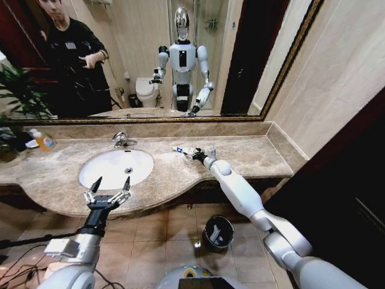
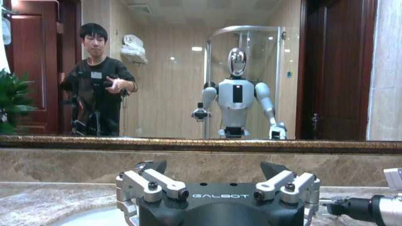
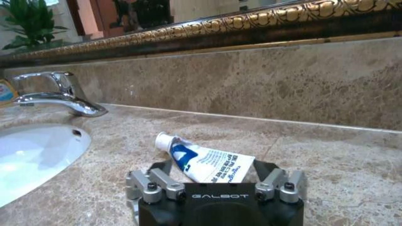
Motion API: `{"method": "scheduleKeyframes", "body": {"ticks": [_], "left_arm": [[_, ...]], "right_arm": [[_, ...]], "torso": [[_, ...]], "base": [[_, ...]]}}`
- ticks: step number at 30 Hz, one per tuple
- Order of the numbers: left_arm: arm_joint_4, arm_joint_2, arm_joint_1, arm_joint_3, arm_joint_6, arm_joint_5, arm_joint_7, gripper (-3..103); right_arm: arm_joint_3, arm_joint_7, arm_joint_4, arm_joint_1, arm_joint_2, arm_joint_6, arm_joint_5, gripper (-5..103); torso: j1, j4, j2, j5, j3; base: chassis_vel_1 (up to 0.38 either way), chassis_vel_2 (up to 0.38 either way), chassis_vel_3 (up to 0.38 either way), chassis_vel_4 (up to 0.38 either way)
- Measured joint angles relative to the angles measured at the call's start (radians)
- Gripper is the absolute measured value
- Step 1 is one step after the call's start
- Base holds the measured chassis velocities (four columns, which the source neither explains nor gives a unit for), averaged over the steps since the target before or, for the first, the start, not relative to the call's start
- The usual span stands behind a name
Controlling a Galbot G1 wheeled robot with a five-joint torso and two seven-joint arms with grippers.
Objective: Pick up the trash from the sink and place it in the trash bin.
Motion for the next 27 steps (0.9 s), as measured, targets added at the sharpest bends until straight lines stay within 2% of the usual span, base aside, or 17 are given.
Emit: {"method": "scheduleKeyframes", "body": {"ticks": [1,4,5,8,10,11,12,15,18,20,21,27], "left_arm": [[0.000,0.000,0.000,0.000,0.000,0.000,0.000,100],[0.000,0.000,0.000,0.000,0.000,0.000,0.000,100],[0.000,0.000,0.000,0.000,0.000,0.000,0.000,100],[0.000,0.000,0.000,0.000,0.000,0.000,0.000,100],[0.000,0.000,0.000,0.000,0.000,0.000,0.000,100],[0.000,0.000,0.000,0.000,0.000,0.000,0.000,100],[0.000,0.000,0.000,0.000,0.000,0.000,0.000,100],[0.000,0.000,0.000,0.000,0.000,0.000,0.000,100],[0.000,0.000,0.000,0.000,0.000,0.000,0.000,100],[0.000,0.000,0.000,0.000,0.000,0.000,0.000,100],[0.000,0.000,0.000,0.000,0.000,0.000,0.000,100],[0.000,0.000,0.000,0.000,0.000,0.000,0.000,100]], "right_arm": [[0.000,-0.003,0.000,0.000,0.000,0.001,0.000,85],[-0.004,-0.011,0.000,-0.003,-0.004,0.004,-0.001,69],[-0.004,-0.011,0.000,-0.003,-0.004,0.004,-0.001,69],[-0.007,-0.012,0.001,-0.003,-0.004,0.007,-0.002,52],[-0.008,-0.012,0.002,-0.003,-0.004,0.007,-0.002,52],[-0.011,-0.012,0.005,-0.004,-0.005,0.007,-0.002,42],[-0.012,-0.011,0.007,-0.005,-0.005,0.008,-0.002,37],[-0.012,-0.010,0.009,-0.007,-0.004,0.008,-0.002,31],[-0.014,-0.007,0.019,-0.014,-0.005,0.012,-0.003,15],[-0.014,-0.005,0.022,-0.016,-0.005,0.013,-0.003,15],[-0.016,0.000,0.029,-0.019,-0.008,0.021,-0.003,4],[-0.019,0.026,0.077,-0.037,-0.023,0.028,0.009,0]], "torso": [[0.000,0.0000,0.000,0.0000,0.000],[0.000,0.0000,0.000,0.0000,0.000],[0.000,0.0000,0.000,0.0000,0.000],[0.000,0.0000,0.000,0.0001,0.000],[0.000,0.0000,0.000,0.0001,0.000],[0.000,0.0000,0.000,0.0001,0.000],[0.000,0.0000,0.000,0.0002,0.000],[0.000,0.0000,0.000,0.0002,0.000],[0.000,0.0000,0.000,0.0002,0.000],[0.000,0.0000,0.000,0.0002,0.000],[0.000,0.0000,0.000,0.0002,0.000],[0.000,0.0000,0.000,0.0003,0.000]], "base": [[0.000,0.000,0.000,0.000],[0.000,0.000,0.000,0.000],[0.000,0.000,0.000,0.000],[0.000,0.000,0.000,0.000],[0.000,0.000,0.000,0.000],[0.000,0.000,0.000,0.000],[0.000,0.000,0.000,0.000],[0.000,0.000,0.000,0.000],[0.000,0.000,0.000,0.000],[0.000,0.000,0.000,0.000],[0.000,0.000,0.000,0.000],[0.000,0.000,0.000,0.000]]}}
